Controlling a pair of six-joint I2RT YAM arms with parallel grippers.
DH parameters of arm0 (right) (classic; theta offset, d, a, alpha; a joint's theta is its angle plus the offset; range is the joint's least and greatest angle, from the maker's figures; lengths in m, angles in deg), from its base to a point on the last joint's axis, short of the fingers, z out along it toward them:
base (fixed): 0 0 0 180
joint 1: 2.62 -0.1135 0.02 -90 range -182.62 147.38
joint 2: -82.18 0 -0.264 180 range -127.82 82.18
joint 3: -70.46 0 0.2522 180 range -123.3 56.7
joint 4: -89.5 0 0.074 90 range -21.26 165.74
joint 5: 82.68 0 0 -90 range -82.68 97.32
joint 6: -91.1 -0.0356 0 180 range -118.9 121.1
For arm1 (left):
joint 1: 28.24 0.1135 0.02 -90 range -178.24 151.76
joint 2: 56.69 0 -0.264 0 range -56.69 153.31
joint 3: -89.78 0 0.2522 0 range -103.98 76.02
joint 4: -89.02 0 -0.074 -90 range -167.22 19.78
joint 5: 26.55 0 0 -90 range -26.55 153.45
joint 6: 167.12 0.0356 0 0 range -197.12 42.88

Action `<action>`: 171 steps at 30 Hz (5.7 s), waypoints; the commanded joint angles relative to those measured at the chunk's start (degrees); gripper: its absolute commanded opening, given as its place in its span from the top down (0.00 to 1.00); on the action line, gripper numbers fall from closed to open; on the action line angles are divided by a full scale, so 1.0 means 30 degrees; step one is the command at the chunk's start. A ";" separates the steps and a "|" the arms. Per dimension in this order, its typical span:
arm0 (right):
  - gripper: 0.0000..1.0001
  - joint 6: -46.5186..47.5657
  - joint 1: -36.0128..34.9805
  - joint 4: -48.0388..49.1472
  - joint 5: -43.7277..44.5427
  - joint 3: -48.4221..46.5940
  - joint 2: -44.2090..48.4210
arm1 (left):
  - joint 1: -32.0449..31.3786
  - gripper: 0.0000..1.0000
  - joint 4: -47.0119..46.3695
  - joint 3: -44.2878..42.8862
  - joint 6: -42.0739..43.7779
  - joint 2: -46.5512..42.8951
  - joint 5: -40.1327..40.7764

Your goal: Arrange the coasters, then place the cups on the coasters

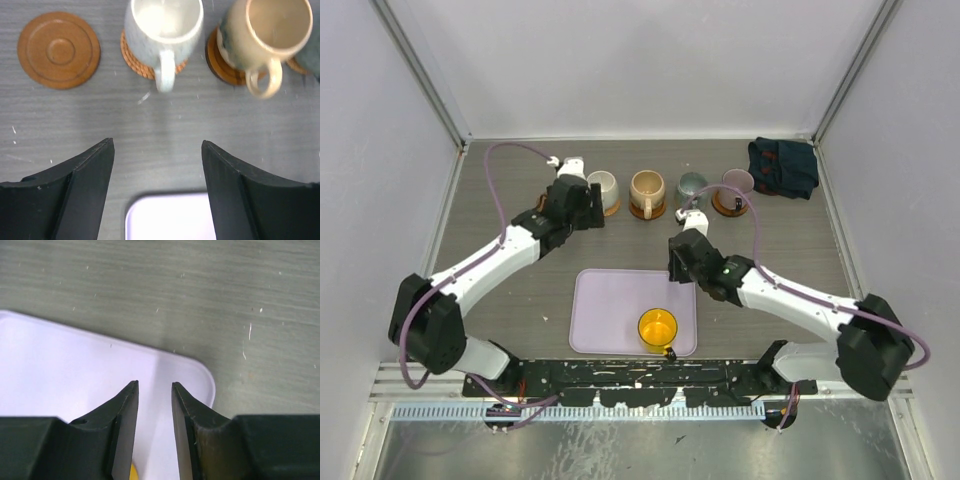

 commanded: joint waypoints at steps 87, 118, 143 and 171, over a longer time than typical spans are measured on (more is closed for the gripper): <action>0.41 -0.8143 -1.1560 -1.1081 1.2792 -0.2978 0.8756 | -1.5593 0.01 0.4110 0.5875 0.0110 -0.6589 -0.0788; 0.43 -0.9389 -1.1551 -1.1212 1.3446 -0.1890 0.9119 | -1.5593 0.37 0.2858 0.5854 -0.0932 -0.2311 0.0522; 0.42 -0.9945 -1.1545 -1.1198 1.3520 -0.1576 0.9075 | -1.5593 0.73 0.3281 0.5367 -0.0868 -0.0743 0.0243; 0.43 -0.9885 -1.1546 -1.0481 1.3211 -0.1211 0.8509 | -1.5560 0.71 0.2052 0.6316 -0.1123 -0.2157 0.1240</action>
